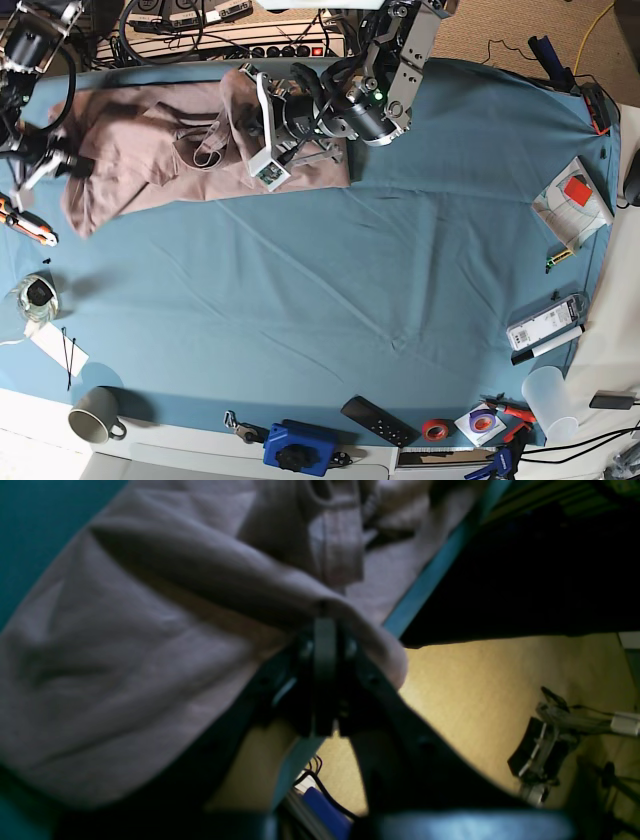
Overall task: Fold the T-shirt properly
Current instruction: 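Lift the left gripper away and grasp the bundle with the right gripper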
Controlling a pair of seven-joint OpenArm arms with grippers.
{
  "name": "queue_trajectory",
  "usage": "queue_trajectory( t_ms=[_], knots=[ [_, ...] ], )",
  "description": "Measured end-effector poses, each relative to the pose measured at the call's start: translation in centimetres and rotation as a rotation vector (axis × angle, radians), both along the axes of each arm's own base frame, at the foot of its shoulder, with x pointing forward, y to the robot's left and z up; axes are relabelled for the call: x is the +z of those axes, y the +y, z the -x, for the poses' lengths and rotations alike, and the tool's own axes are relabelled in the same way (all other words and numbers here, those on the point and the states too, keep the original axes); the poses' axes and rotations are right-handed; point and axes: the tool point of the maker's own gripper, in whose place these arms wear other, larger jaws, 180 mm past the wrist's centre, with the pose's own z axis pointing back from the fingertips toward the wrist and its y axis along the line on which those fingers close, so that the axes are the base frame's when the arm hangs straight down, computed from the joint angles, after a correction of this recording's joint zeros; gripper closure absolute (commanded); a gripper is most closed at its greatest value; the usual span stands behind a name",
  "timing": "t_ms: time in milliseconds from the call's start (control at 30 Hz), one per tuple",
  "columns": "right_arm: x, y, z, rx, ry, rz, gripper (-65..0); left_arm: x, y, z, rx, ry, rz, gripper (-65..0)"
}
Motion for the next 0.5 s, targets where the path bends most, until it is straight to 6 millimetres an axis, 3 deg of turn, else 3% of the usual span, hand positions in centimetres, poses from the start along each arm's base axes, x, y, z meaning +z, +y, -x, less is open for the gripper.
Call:
queue_trajectory(
  t_ms=[133, 333, 400, 500],
  knots=[
    [1.3, -0.6, -2.1, -0.015, -0.063, 0.034, 0.0, 0.3, 0.4, 0.1, 0.005, -0.014, -0.013, 0.0],
    [1.5, -0.6, -2.4, -0.014, -0.065, 0.036, 0.0, 1.2, 1.8, 0.1, 0.060, -0.074, -0.050, 0.0],
    [1.5, -0.7, -2.4, -0.015, -0.069, 0.037, 0.0, 1.6, 2.9, -0.5, 0.096, -0.126, -0.074, 0.0],
    [2.0, -1.2, -2.9, -0.017, -0.091, 0.092, 0.0, 0.1, 6.1, -1.4, 0.168, -0.163, -0.213, 0.0]
  ],
)
